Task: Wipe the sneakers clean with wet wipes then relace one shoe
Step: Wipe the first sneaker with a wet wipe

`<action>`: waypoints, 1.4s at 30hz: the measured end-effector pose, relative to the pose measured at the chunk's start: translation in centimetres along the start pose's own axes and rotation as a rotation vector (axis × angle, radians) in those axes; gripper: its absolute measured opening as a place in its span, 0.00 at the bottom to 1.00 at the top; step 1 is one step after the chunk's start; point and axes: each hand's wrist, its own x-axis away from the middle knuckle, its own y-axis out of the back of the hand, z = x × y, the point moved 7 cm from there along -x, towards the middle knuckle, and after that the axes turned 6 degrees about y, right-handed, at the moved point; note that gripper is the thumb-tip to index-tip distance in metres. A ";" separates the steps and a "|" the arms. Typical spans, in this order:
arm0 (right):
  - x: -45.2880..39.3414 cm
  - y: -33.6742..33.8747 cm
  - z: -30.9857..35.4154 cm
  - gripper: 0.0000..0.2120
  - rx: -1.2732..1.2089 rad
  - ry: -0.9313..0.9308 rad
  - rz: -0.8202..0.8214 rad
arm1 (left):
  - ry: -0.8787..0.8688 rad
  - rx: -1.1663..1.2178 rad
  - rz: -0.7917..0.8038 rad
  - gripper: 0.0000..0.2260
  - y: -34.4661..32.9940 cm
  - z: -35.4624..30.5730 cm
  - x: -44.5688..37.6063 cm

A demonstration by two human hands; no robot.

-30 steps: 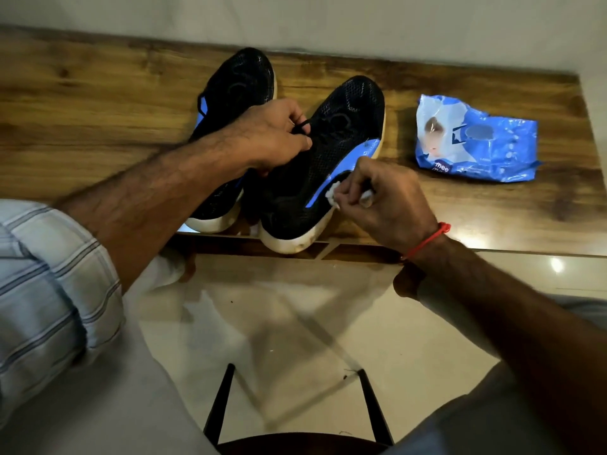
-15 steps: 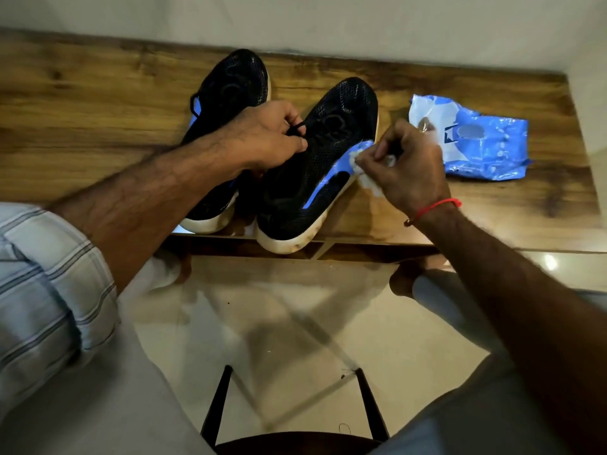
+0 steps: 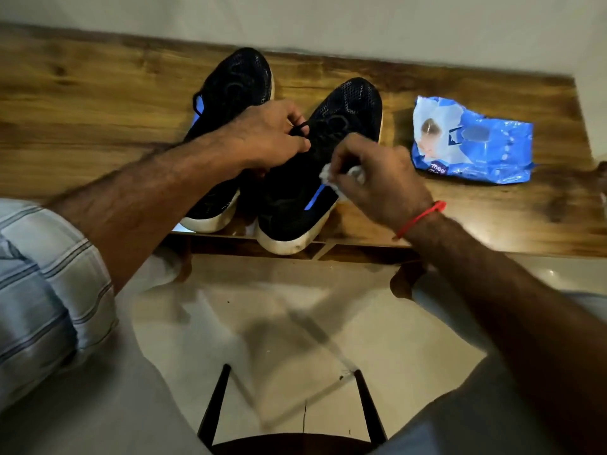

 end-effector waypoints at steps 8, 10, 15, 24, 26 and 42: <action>0.9 -0.8 0.5 0.08 -0.072 -0.030 0.145 | 0.007 -0.082 -0.047 0.08 0.2 -0.2 0.6; 1.1 -1.0 0.4 0.07 -0.044 0.009 0.173 | 0.010 -0.092 -0.046 0.08 0.2 -0.4 0.7; 1.2 1.7 -4.9 0.09 0.038 -0.242 -0.034 | -0.002 -0.140 -0.059 0.07 0.0 -0.8 0.8; 2.6 -1.6 4.1 0.08 -0.204 0.043 0.076 | 0.007 -0.132 -0.108 0.09 0.8 -0.2 0.5; 2.3 -1.9 5.6 0.06 -0.190 0.140 0.081 | -0.006 -0.148 -0.108 0.10 0.7 -0.4 0.6; 0.2 -0.8 1.7 0.06 0.012 0.073 -0.037 | 0.007 -0.102 -0.014 0.07 0.4 -0.5 0.8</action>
